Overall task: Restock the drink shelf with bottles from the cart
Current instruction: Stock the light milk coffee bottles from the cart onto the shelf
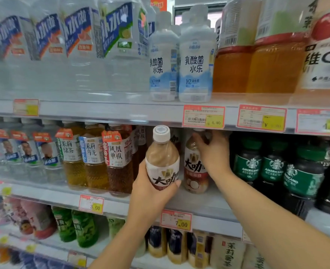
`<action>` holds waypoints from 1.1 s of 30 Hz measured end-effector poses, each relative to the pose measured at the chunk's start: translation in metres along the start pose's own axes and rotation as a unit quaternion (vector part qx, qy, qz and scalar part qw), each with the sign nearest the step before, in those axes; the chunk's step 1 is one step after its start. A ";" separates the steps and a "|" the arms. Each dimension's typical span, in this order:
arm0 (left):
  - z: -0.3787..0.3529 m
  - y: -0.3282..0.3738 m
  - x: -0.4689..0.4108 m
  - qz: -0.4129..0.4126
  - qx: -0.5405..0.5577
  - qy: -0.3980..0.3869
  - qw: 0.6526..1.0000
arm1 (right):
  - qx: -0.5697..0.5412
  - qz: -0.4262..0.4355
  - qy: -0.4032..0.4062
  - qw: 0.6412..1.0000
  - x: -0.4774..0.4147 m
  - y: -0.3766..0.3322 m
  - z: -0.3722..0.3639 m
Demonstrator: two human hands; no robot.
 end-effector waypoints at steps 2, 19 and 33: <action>0.001 -0.004 -0.006 0.007 -0.009 -0.009 1.000 | -0.013 -0.007 0.001 1.000 0.002 0.007 -0.008; 0.018 -0.032 -0.056 0.123 -0.067 -0.107 0.984 | 0.024 -0.139 -0.137 0.980 -0.014 0.088 -0.096; 0.021 -0.042 -0.058 0.116 -0.055 -0.105 0.986 | 0.019 -0.140 -0.138 0.980 -0.039 0.110 -0.137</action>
Point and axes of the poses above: each hand's wrist, its own x-axis away from the middle knuckle, its own z-axis out of the back of the hand, y = z × x, the point moved 2 cm from there along -x, towards the middle knuckle, and after that the axes turned 10 degrees about x, right-handed, at the moved point
